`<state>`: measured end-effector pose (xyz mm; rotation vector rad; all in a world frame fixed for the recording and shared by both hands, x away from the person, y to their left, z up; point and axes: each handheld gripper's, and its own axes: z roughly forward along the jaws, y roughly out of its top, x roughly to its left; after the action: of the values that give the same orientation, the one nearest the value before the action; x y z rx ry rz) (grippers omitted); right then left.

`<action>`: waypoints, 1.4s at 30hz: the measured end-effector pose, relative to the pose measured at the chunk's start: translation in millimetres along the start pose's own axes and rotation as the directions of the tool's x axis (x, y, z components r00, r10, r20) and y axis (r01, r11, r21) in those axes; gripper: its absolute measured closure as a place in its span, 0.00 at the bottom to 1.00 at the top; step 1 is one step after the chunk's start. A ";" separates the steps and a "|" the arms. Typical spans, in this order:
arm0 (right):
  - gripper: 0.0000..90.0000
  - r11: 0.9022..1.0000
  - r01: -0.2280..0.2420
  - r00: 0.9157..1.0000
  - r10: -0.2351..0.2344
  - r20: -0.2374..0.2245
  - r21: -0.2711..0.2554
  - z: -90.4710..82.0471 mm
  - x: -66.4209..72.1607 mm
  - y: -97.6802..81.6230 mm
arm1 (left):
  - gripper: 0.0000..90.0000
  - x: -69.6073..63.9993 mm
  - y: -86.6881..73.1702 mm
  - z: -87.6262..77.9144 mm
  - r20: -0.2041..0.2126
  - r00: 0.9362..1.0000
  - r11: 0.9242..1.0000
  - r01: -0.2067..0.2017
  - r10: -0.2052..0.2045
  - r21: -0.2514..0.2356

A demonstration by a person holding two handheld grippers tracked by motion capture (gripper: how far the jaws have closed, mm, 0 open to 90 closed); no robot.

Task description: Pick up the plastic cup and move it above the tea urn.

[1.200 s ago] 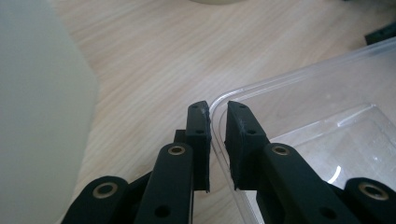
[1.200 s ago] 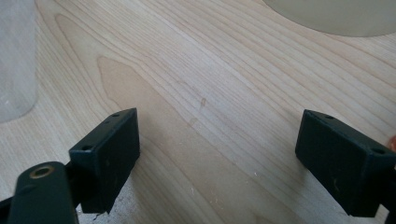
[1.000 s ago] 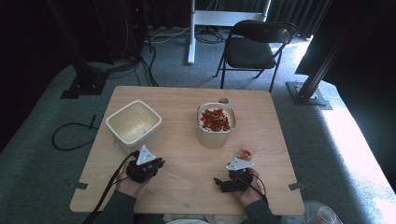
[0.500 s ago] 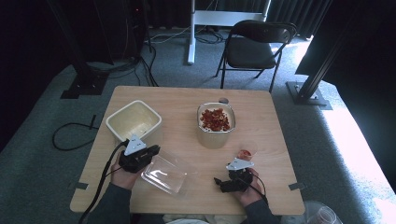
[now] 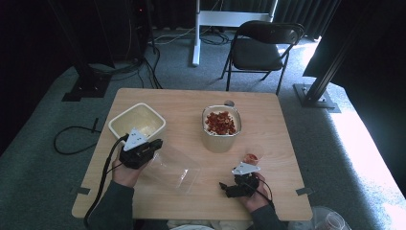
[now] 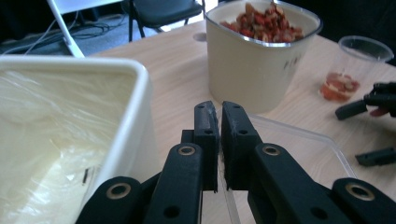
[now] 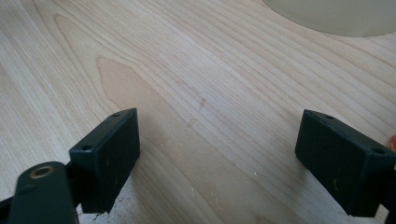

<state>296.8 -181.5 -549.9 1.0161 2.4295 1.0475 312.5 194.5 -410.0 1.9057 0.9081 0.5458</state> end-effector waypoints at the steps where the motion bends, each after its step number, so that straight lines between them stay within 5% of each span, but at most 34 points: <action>1: 0.15 1.000 -0.001 1.000 0.001 -0.001 0.001 0.0 0.1 0.0 | 0.96 0.9 2.5 -1.2 0.004 1.000 1.000 0.008 -0.008 -0.009; 8: 0.15 1.000 -0.001 1.000 0.001 -0.001 0.002 -0.2 0.1 0.0 | 0.96 5.7 21.3 -13.1 -0.016 0.999 0.999 0.032 -0.032 -0.039; 15: 0.15 1.000 0.000 1.000 0.000 -0.001 0.003 -0.2 0.0 0.1 | 0.96 24.0 33.3 -30.6 -0.045 0.995 0.993 0.080 -0.084 -0.085; 24: 0.15 1.000 -0.003 1.000 0.003 0.001 0.002 -0.1 0.1 0.2 | 0.96 60.9 39.2 -54.7 -0.109 0.977 0.971 0.162 -0.183 -0.178; 28: 0.15 1.000 -0.004 1.000 0.004 0.002 0.001 0.0 0.2 0.2 | 0.96 78.3 36.0 -61.0 -0.174 0.958 0.961 0.192 -0.228 -0.198; 35: 0.15 1.000 -0.003 1.000 0.003 0.002 0.001 0.0 0.1 0.2 | 0.96 102.8 27.9 -81.2 -0.239 0.919 0.931 0.249 -0.314 -0.268; 36: 0.15 1.000 -0.004 1.000 0.004 0.001 0.002 0.0 0.2 0.2 | 0.96 102.8 27.9 -81.2 -0.239 0.919 0.931 0.249 -0.314 -0.268; 38: 0.15 1.000 -0.003 1.000 0.003 0.001 0.002 -0.1 0.1 0.2 | 0.96 110.3 24.9 -91.0 -0.302 0.895 0.928 0.246 -0.329 -0.279; 42: 0.15 1.000 -0.003 1.000 0.003 0.001 0.002 -0.1 0.1 0.2 | 0.95 114.9 20.4 -97.5 -0.369 0.867 0.929 0.238 -0.335 -0.284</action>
<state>296.8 -181.4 -549.7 1.0206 2.4294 1.0447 325.4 331.7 -345.6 1.4301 1.3165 0.8501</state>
